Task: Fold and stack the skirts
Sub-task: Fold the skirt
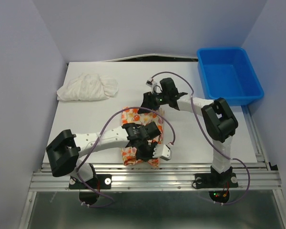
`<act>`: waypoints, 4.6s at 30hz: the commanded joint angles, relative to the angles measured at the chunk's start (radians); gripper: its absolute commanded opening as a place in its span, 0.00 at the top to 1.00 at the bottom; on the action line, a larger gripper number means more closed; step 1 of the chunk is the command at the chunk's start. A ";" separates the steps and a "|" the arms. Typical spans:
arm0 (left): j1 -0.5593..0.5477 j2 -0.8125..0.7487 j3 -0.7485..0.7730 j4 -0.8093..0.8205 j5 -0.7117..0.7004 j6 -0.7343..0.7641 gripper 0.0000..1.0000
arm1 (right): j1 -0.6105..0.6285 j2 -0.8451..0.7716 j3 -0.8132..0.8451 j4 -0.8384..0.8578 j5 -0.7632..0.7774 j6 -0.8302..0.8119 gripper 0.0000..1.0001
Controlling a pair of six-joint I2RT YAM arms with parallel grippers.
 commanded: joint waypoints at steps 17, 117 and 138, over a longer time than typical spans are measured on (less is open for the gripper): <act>0.261 0.156 0.429 -0.266 -0.026 0.239 1.00 | 0.138 0.043 -0.231 0.158 -0.043 0.020 0.26; 0.727 -0.218 -0.085 0.464 0.166 -0.520 0.60 | -0.075 -0.136 0.225 -0.247 0.026 -0.133 0.28; 0.935 0.313 0.042 0.484 0.224 -0.521 0.67 | -0.004 -0.063 -0.210 -0.174 0.152 -0.109 0.37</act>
